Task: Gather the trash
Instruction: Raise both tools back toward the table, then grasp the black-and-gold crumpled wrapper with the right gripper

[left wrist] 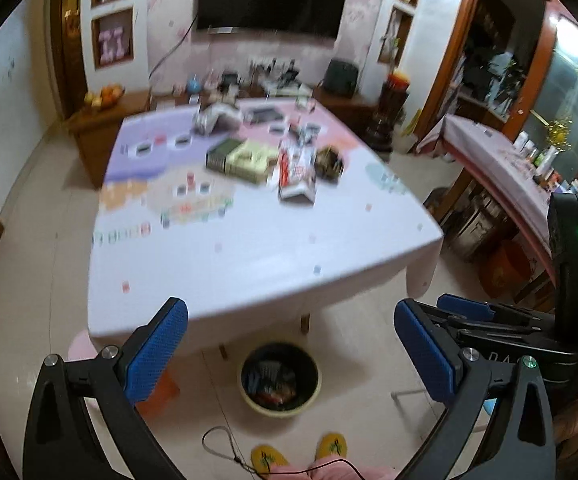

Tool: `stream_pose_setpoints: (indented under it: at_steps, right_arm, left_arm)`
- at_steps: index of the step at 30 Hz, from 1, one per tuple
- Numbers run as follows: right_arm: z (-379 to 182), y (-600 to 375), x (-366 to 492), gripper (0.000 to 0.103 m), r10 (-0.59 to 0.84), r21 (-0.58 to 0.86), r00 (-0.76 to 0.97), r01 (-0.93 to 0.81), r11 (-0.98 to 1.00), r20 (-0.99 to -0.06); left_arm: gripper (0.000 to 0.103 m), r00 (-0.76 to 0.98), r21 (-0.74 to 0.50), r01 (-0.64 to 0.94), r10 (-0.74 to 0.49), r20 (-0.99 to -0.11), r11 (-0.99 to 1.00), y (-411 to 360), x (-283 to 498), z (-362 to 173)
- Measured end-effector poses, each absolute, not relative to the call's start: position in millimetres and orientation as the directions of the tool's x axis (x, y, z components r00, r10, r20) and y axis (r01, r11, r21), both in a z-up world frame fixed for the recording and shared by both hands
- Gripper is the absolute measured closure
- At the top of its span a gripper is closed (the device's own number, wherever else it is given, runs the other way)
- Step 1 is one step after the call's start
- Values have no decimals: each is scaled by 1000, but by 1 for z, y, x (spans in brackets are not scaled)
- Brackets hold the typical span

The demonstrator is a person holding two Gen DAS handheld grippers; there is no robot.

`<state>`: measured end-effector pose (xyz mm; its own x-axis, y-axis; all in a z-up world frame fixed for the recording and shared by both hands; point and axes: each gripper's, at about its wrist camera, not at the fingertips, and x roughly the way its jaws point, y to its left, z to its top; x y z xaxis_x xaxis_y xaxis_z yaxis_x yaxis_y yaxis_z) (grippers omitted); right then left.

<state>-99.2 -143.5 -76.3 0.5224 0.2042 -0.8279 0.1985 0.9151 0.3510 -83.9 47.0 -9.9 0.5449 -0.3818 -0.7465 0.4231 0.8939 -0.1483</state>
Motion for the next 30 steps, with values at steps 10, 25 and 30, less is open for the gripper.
stream_pose_setpoints:
  at_steps: [10,25,30]
  right_arm:
    - [-31,-153,-87,32,125,313,616,207,927,-778]
    - [-44,-226,33,32,148,317,599,186,930,-787]
    - [-63,-262,104,32,200,328,558,140,934,-806]
  left_arm:
    - [1,600,-119,467,-413,-685,876,34,-58,28]
    - [1,552,-125,357,-317,-771,926,-34,81,0]
    - [1,454,-161,302,-290,-842,940,-81,148,-40]
